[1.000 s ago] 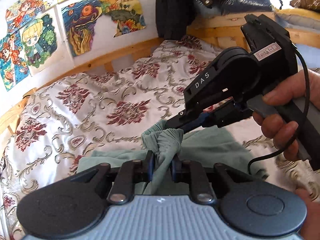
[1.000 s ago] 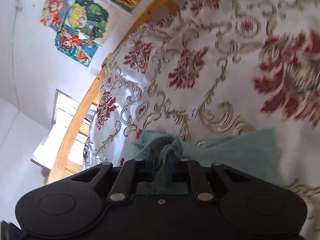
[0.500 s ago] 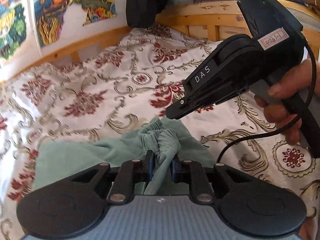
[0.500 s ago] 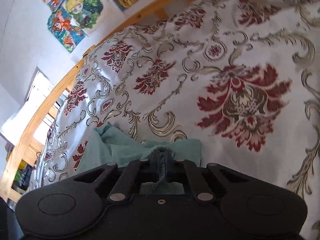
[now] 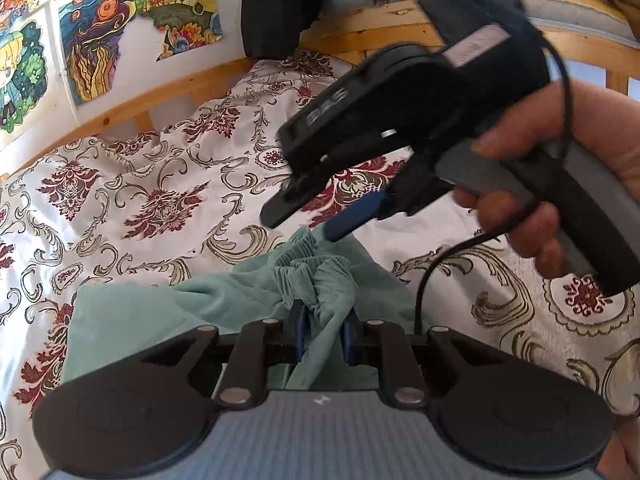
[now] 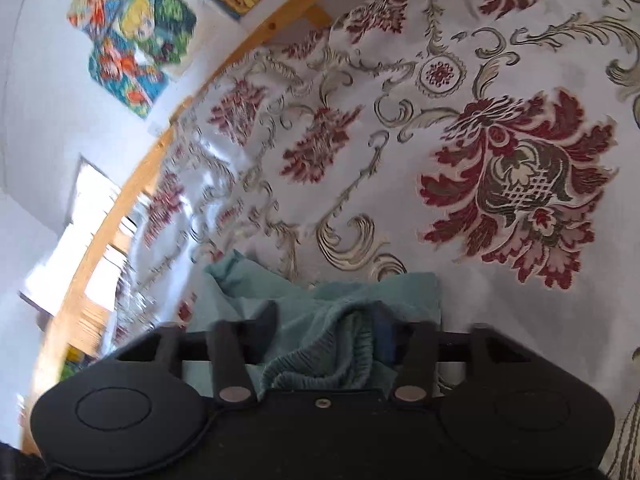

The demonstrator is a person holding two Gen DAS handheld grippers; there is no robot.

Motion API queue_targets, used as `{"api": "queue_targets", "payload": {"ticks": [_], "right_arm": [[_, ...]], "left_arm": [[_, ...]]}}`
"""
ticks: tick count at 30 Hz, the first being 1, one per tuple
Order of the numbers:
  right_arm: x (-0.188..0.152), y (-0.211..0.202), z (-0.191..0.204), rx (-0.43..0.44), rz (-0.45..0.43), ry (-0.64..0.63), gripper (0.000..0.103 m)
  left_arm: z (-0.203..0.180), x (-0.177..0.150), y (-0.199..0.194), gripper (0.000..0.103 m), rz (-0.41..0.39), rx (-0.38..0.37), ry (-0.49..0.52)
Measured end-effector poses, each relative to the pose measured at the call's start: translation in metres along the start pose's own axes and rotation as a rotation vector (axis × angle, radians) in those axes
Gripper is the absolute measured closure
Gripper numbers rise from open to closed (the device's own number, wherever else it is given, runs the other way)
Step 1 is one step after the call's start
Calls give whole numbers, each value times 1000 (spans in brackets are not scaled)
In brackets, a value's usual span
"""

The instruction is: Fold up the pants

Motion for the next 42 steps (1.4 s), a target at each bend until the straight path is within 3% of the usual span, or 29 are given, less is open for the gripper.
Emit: {"api": "queue_targets", "payload": {"ticks": [2,10,12,14,17,19,22,24,26,28,29,31,33,37,42], "right_arm": [[-5,5,0,-80,17,-34,92],[-8,-26,3,-135,-91,-77,96],[-8,-21,-6,-160,-76,-68,90],[-11,-17,-16,-200,-58,-60,65],[-15,-33,-18,-298,-99,-88,58],[-22,-46,-5,-358,-140,-146,52],[-39,-48,27,-366,-157,-243,53],[-52,-33,43,-411,-106,-311,61],[-70,-10,43,-564,2,-384,64],[-86,-1,34,-705,54,-452,54],[-90,-5,32,-729,51,-459,49],[-92,-18,31,-777,32,-431,49],[-96,-31,36,-861,6,-459,48],[-88,-38,60,-738,-44,-461,48],[-32,20,101,-550,-67,-555,48]], "left_arm": [[1,-1,0,84,0,-4,-2],[-12,4,-12,79,-63,-39,50],[-15,2,-6,71,-32,-83,45],[-12,-1,-5,57,-1,-142,12],[9,-7,-20,50,53,-244,-81],[33,-12,-35,45,79,-265,-126],[85,-17,-45,42,107,-208,-186],[120,-26,-37,42,164,-156,-260],[150,-42,-15,48,292,-61,-311],[174,-64,7,57,443,39,-357],[182,-73,12,50,478,44,-393],[193,-78,8,47,482,4,-483],[199,-76,-1,46,471,12,-514],[204,-71,-23,46,348,43,-541],[217,-36,-19,46,196,108,-527]]}}
Point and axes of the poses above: each gripper's, at about its wrist camera, not at the fingertips, and y roughly the way its jaws point, z to its left, x to its top, the point moved 7 cm from there along y, roughly the way its jaws point, and after that the axes turned 13 degrees about z, right-handed, at the moved point
